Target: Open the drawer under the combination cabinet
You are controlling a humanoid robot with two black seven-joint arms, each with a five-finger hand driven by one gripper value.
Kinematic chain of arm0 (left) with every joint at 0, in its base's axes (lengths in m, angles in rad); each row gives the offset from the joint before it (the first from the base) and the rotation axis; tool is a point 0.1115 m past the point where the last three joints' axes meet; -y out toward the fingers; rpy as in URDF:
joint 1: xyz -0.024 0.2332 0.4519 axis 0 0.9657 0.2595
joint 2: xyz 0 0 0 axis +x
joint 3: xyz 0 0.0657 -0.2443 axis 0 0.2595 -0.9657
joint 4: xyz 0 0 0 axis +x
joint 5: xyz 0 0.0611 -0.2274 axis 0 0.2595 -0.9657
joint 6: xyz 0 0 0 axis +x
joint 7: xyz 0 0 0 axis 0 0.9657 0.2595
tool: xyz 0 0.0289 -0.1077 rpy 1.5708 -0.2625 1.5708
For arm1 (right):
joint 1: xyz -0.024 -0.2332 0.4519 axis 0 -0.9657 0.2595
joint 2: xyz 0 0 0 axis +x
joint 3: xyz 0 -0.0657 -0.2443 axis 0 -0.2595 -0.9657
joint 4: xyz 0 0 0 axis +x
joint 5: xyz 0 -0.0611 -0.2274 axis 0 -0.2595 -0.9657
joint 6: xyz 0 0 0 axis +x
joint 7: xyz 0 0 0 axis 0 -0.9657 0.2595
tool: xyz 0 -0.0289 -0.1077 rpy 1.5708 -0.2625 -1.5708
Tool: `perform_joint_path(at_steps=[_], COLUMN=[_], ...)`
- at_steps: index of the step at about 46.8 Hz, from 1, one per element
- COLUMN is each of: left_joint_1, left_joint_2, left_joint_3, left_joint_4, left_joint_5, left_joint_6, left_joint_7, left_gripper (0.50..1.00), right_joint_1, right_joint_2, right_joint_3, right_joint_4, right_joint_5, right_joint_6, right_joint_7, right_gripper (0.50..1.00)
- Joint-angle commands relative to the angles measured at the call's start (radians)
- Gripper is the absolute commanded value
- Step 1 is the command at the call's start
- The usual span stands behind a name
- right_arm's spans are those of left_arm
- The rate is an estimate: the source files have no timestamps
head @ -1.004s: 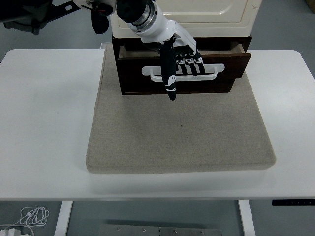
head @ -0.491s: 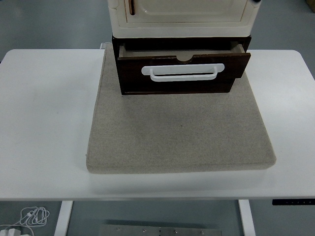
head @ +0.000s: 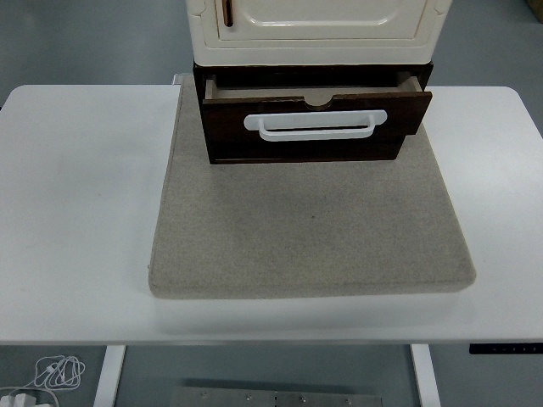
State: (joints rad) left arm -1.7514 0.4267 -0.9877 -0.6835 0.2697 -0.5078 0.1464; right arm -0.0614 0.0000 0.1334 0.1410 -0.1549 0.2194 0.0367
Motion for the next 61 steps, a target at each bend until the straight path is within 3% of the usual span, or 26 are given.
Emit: perform_joint_path(at_steps=[1,9,19,28,48,61], left_joint_1=[-0.002,0.003,0.061,0.182,0.46,0.621], left_joint_2=[0.014,0.047,0.044,0.041,0.01,-0.091], left_joint_3=[0.003,0.011,0.012,0.007,0.007,-0.002], left_joint_4=[0.074,0.205,0.331,0.337,0.337,0.335], left_joint_5=[-0.001,-0.003,-0.006,-0.095,-0.319,-0.405], left_joint_6=[0.064,0.12,0.288,0.348,0.377,0.376], left_joint_7=[-0.079,-0.16,-0.165,-0.166,-0.157,-0.163], left_gripper=[1.0,1.0,1.0,1.0,1.0,1.0], right_joint_1=[0.0,0.0,0.0,0.0,-0.011,-0.015], right_joint_2=[0.0,0.0,0.0,0.0,0.0,0.0], right_joint_3=[0.0,0.0,-0.003,-0.003,-0.002,-0.003], right_joint_4=[0.0,0.0,0.0,0.0,0.0,0.0], right_joint_5=[0.0,0.0,0.0,0.0,0.0,-0.002], right_joint_6=[0.0,0.0,0.0,0.0,0.0,0.003], right_joint_7=[0.0,0.0,0.0,0.0,0.0,0.0], right_gripper=[0.926,0.926,0.926,0.926,0.926,0.926])
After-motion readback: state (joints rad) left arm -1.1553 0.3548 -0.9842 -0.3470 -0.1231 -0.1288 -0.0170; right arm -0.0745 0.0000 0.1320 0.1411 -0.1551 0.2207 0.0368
